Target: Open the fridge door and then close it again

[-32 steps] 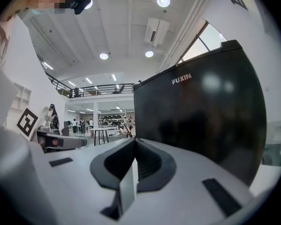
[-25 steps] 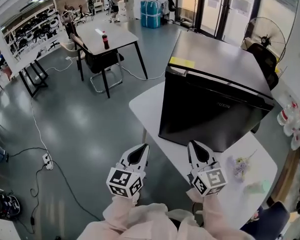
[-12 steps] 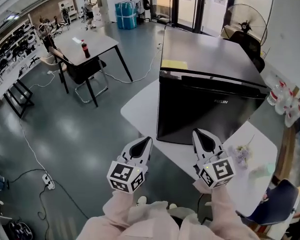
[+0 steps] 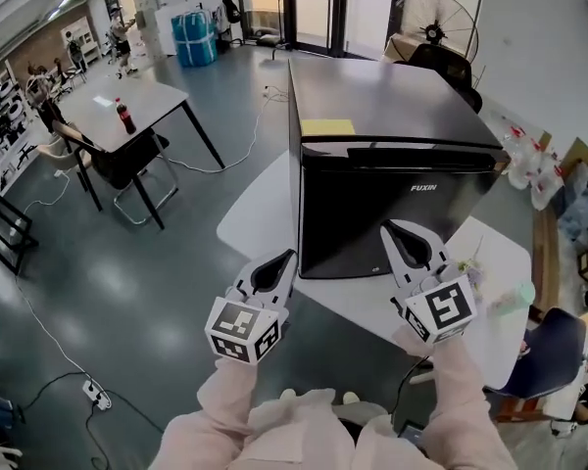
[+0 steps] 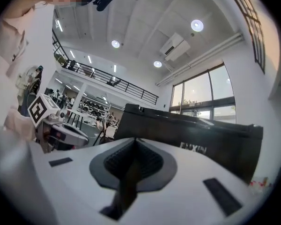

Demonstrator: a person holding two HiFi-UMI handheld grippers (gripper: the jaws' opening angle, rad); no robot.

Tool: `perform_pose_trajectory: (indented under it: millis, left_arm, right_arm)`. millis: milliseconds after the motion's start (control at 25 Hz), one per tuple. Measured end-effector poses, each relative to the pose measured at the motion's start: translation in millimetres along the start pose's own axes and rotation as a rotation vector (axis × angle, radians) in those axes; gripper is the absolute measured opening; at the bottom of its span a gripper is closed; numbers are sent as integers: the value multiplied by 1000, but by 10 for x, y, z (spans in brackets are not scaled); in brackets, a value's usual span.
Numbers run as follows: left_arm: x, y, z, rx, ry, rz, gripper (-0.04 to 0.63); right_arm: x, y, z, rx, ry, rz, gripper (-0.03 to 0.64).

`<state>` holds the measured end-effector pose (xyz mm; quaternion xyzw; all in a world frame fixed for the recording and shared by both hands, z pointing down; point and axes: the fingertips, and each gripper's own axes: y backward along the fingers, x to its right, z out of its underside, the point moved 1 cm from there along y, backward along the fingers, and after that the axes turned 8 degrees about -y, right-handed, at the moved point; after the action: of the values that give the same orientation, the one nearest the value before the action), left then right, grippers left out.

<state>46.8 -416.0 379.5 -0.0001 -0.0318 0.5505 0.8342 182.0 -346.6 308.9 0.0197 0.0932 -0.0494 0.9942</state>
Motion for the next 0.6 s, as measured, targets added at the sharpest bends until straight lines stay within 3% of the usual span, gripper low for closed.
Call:
perform_pose_trajectory:
  millis: [320,600]
  left_arm:
    - [-163,-88,-135,18,-33,90,11]
    - [-305,-78,-224,32,-46,118,11]
  right_arm:
    - [-31,-183,-350,-62,189,20,56]
    - [-120,-433,-519,-218,393,-27,185]
